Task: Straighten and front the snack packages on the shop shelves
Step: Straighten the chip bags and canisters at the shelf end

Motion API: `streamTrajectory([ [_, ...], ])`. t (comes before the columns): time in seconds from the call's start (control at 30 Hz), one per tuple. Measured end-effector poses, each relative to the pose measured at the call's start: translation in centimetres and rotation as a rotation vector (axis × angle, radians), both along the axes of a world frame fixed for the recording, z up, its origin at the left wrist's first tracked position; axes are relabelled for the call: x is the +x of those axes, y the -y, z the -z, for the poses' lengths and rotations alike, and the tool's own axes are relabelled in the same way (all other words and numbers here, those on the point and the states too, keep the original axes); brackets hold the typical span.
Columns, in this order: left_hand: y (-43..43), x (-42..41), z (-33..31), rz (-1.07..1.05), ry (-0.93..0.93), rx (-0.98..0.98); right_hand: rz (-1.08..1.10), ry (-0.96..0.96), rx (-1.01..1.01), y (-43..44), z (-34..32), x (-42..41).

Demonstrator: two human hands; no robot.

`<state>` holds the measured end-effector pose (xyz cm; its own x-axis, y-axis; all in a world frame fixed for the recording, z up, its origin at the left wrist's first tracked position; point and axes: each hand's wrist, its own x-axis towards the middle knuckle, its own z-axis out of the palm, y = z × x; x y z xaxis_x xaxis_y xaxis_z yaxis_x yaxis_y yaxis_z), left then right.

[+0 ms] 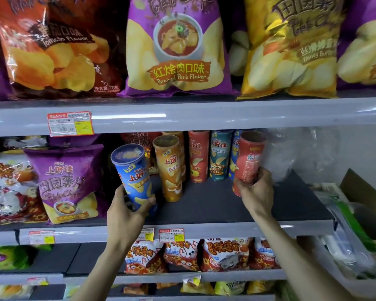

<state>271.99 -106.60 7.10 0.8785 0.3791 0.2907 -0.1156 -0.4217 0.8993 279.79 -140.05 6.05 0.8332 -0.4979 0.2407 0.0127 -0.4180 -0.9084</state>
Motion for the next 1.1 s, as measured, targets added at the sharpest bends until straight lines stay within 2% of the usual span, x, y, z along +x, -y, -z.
streamTrajectory([
  [0.2, -0.3, -1.7, -1.0, 0.011, 0.043, -0.009, -0.154, 0.071, -0.01, -5.0, -0.1, -0.1],
  [0.37, -0.2, -2.4, -1.7, 0.026, 0.038, -0.006, -0.276, 0.035, -0.044, -9.4, -0.5, 1.4],
  [0.67, 2.0, -2.6, -2.5, 0.071, 0.021, -0.023, -0.37, -0.031, -0.057, -9.7, 0.7, 2.0],
  [0.87, 6.2, -2.1, -2.7, 0.174, 0.059, 0.036, -0.451, 0.157, 0.139, -8.9, -0.8, -6.5],
  [1.0, 9.7, -1.1, -1.9, 0.287, 0.04, 0.082, -0.6, 0.092, 0.212, -8.3, -1.2, -10.5],
  [1.1, 12.2, -0.4, -1.3, 0.366, 0.042, 0.148, -0.508, 0.051, 0.247, -6.8, -1.0, -9.8],
])
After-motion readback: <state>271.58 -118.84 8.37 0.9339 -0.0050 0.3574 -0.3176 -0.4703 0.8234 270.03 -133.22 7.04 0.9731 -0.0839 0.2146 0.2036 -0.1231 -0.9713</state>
